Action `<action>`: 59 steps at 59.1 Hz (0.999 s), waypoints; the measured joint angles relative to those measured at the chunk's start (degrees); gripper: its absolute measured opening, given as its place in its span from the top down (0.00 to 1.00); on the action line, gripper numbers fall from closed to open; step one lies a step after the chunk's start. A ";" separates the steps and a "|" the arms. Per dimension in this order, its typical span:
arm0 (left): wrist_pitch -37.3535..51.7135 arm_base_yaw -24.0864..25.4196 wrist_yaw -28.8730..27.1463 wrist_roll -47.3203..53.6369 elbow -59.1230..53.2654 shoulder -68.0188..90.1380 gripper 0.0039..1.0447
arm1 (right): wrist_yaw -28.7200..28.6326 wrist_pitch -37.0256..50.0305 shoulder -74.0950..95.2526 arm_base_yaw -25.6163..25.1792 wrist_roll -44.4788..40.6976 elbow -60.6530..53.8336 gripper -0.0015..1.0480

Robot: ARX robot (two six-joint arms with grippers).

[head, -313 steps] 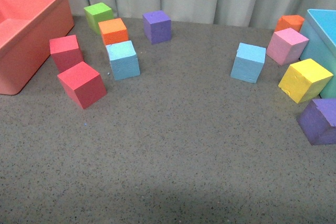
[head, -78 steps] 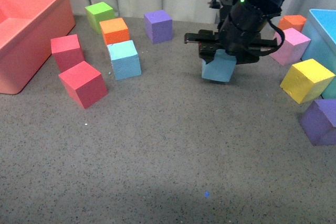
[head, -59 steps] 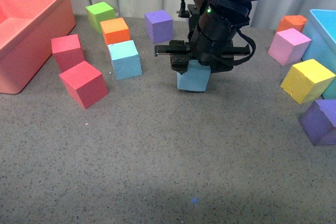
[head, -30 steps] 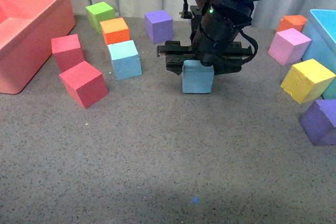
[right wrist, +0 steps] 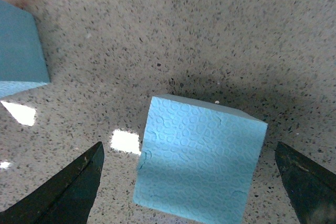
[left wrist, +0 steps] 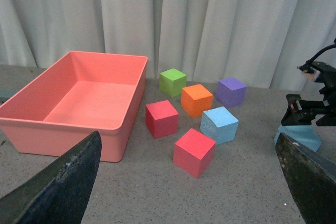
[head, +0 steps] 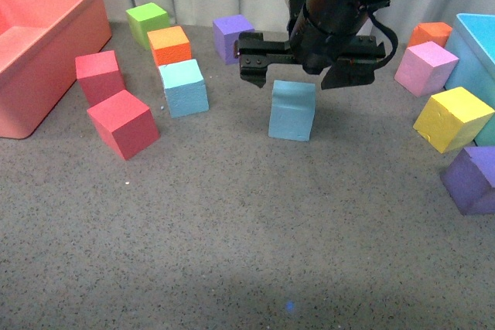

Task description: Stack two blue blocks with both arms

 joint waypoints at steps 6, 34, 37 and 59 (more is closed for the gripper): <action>0.00 0.00 0.00 -0.02 0.00 0.00 0.06 | 0.66 2.99 -3.78 0.26 -2.40 -3.37 0.09; 0.00 0.00 0.04 0.00 0.00 0.00 0.06 | 14.45 84.02 -25.88 -5.62 -15.72 -52.61 0.60; 0.00 0.00 0.04 -0.02 0.00 0.00 0.06 | 13.44 86.25 -29.70 -7.17 -15.98 -56.81 0.68; 0.00 0.00 0.09 -0.02 0.00 0.00 0.06 | 6.25 87.71 -47.15 -13.70 -16.63 -77.53 0.99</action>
